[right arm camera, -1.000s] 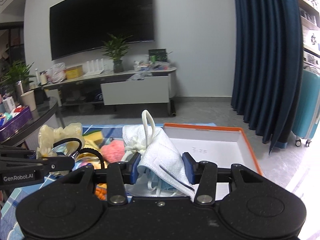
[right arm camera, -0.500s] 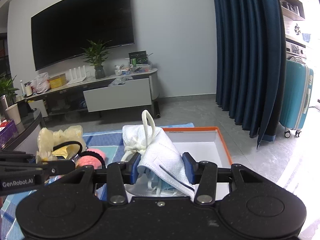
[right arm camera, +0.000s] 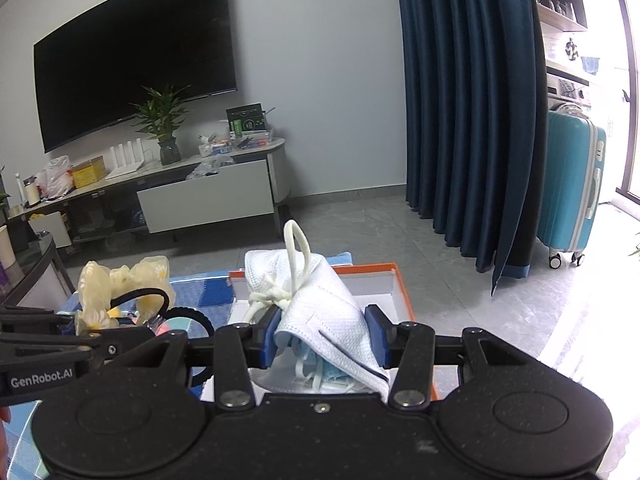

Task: Organize soft objects
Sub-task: 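Carry the yellow gloves and white pouch with both tools over the orange-rimmed box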

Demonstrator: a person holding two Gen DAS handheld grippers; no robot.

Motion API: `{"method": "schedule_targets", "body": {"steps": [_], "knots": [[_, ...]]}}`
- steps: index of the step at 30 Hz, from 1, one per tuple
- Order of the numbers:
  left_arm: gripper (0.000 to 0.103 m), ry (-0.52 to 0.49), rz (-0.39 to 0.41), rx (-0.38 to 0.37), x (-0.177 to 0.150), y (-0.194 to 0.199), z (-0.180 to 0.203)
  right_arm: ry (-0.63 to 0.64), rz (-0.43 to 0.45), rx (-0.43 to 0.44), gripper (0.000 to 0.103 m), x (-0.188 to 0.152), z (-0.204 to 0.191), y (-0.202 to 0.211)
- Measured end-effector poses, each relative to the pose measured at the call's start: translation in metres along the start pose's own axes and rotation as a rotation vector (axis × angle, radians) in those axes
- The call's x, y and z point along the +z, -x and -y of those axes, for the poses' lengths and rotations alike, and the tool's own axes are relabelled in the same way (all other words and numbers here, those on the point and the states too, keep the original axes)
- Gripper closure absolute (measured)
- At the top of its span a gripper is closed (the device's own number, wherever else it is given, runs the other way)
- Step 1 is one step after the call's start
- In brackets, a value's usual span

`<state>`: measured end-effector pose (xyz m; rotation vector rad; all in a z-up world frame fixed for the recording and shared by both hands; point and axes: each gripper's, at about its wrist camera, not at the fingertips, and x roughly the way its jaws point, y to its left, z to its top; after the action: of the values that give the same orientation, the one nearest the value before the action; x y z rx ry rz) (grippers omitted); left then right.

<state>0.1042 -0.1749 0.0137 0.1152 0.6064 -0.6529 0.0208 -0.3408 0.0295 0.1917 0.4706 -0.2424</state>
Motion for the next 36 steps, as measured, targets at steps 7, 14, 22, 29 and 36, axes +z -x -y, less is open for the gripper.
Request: {"method": "schedule_targets", "body": {"steps": [7, 14, 22, 29, 36], "knots": [[0.082, -0.011, -0.020, -0.003, 0.003, -0.015, 0.007, -0.009, -0.015, -0.019, 0.047, 0.004, 0.007, -0.009], [0.082, -0.009, -0.040, -0.005, 0.007, -0.028, 0.013, 0.000, -0.025, -0.026, 0.047, 0.010, 0.012, -0.019], [0.082, -0.015, -0.053, -0.020, 0.008, -0.041, 0.021, 0.013, -0.037, -0.031, 0.047, 0.015, 0.016, -0.032], [0.082, -0.015, -0.064, -0.020, 0.007, -0.048, 0.021, 0.017, -0.058, -0.031, 0.047, 0.015, 0.016, -0.043], [0.082, -0.006, -0.078, -0.019, 0.008, -0.055, 0.021, 0.020, -0.074, -0.029, 0.047, 0.016, 0.018, -0.054]]}}
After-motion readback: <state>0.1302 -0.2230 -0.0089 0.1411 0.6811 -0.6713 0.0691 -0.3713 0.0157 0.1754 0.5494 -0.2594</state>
